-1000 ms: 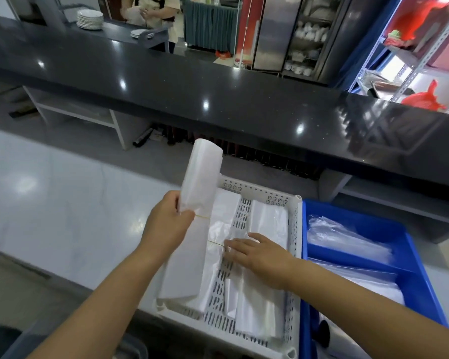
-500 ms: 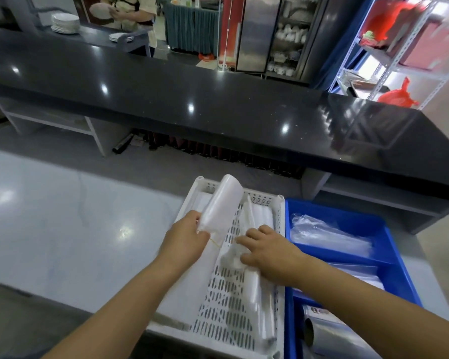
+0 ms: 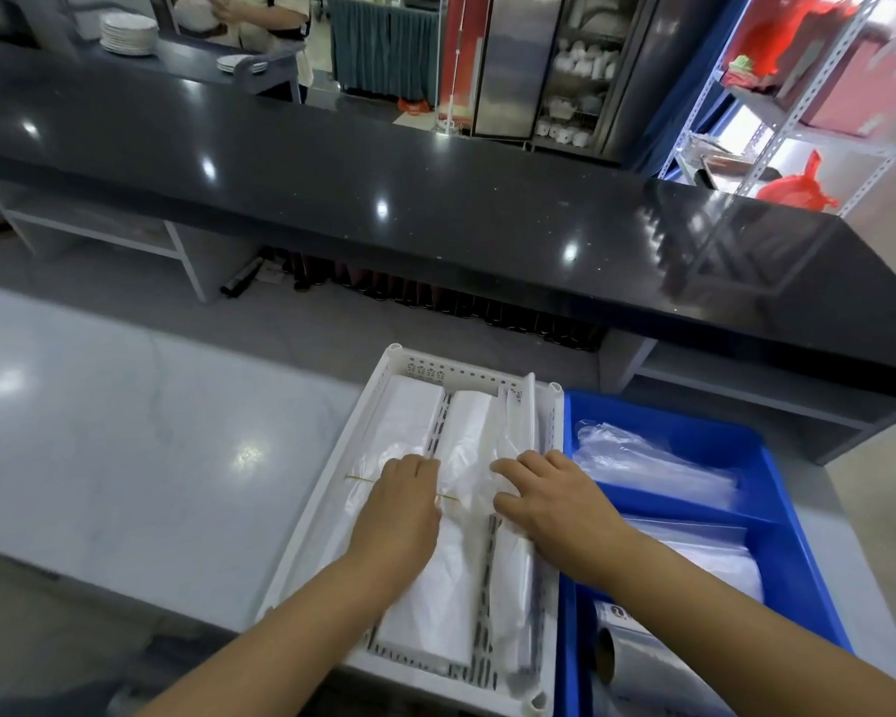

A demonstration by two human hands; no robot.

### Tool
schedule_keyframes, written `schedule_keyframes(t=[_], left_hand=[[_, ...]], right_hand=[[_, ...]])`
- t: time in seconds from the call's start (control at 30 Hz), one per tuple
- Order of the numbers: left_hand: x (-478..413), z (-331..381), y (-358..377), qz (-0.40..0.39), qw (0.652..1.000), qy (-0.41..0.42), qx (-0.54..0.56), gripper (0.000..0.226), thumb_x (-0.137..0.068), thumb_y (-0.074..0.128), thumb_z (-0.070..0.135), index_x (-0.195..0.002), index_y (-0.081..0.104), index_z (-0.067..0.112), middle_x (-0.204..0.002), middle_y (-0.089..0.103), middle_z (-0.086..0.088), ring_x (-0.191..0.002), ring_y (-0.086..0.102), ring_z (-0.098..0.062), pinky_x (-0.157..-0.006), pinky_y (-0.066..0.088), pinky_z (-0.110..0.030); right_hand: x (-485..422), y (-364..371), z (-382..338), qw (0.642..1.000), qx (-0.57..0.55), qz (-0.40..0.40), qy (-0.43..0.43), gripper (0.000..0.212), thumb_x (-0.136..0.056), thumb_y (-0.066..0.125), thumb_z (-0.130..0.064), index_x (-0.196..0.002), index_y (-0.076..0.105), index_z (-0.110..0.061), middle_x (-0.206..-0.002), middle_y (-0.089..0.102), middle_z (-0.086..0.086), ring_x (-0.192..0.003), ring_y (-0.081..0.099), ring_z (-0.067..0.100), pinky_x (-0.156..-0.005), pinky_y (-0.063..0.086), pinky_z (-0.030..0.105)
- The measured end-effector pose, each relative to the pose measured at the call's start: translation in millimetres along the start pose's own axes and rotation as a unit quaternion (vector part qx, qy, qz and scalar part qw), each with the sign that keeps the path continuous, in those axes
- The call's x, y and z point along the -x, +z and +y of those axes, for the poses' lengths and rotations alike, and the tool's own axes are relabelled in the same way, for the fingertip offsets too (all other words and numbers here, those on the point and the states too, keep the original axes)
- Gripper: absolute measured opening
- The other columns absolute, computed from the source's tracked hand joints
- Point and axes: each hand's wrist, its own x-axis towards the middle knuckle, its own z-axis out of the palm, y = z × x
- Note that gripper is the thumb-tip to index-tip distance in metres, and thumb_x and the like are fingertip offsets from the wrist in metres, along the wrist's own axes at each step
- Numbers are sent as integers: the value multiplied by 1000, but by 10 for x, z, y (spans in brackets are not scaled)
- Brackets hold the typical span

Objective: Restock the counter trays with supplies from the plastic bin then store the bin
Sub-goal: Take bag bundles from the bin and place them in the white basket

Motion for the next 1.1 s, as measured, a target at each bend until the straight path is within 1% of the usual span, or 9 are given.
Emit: schedule_keyframes(t=[0.13, 0.23, 0.3, 0.43, 0.5, 0.57, 0.83, 0.93, 1.1], left_hand=[[170, 143, -75, -14, 988, -43, 147, 28, -92, 45, 40, -114, 53, 26, -101, 61, 11, -88, 56, -5, -78, 48, -25], [210, 235, -73, -86, 970, -88, 211, 57, -78, 42, 64, -120, 48, 27, -94, 58, 13, -84, 57, -5, -66, 42, -22], [196, 273, -59, -105, 969, -106, 195, 72, -69, 48, 68, -128, 40, 26, -93, 55, 13, -84, 56, -6, -60, 38, -19], [179, 360, 39, -66, 982, -86, 157, 50, -74, 63, 36, -115, 39, 19, -75, 50, 10, -68, 55, -10, -49, 38, -21], [175, 402, 99, -56, 983, -82, 156, 35, -82, 55, 16, -111, 36, 21, -74, 49, 7, -63, 53, -10, -47, 39, -23], [166, 387, 109, -36, 981, -78, 172, 39, -83, 46, 5, -116, 34, 22, -81, 51, 4, -66, 53, -11, -47, 37, -22], [105, -246, -299, 59, 976, -149, 149, 51, -81, 41, 1, -126, 34, 23, -104, 58, 0, -80, 54, -18, -59, 39, -27], [160, -331, -243, 42, 972, -173, 155, 45, -83, 39, 2, -123, 36, 23, -100, 55, 3, -75, 53, -12, -54, 37, -21], [251, -329, -208, 56, 962, -179, 200, 47, -87, 44, 8, -130, 32, 24, -107, 52, 8, -80, 52, -1, -63, 41, -15]], right_hand=[[-65, 32, -29, 1000, -8, 15, -8, 40, -47, 88, -23, -80, 66, -24, -109, 68, 5, -89, 64, 21, -70, 53, 31], [-144, 48, -70, 998, -32, 43, 18, 44, -49, 84, -16, -88, 65, -22, -115, 66, 6, -95, 64, 22, -72, 54, 30], [-152, 67, -43, 996, -67, 42, 53, 60, -53, 82, -11, -109, 62, -18, -124, 62, 7, -105, 61, 25, -80, 53, 34], [-35, 144, 151, 984, -114, 40, 132, 59, -76, 70, -14, -130, 47, -19, -137, 50, 5, -123, 48, 25, -98, 43, 38], [12, 169, 222, 977, -129, 40, 166, 50, -84, 64, -21, -131, 46, -23, -139, 47, -1, -126, 42, 20, -102, 39, 36], [24, 170, 247, 971, -146, 43, 183, 44, -86, 61, -23, -129, 49, -25, -137, 48, -4, -126, 42, 18, -102, 38, 34], [-123, 178, 140, 964, -197, 70, 164, 35, -85, 61, -19, -120, 58, -21, -126, 56, -4, -118, 47, 16, -97, 40, 29], [-193, 198, 79, 964, -211, 65, 145, 30, -85, 59, -15, -115, 61, -20, -121, 59, -3, -115, 48, 16, -95, 40, 27], [-260, 212, 37, 972, -201, 38, 118, 31, -86, 55, -17, -117, 59, -22, -120, 59, -5, -111, 48, 16, -95, 38, 27]])
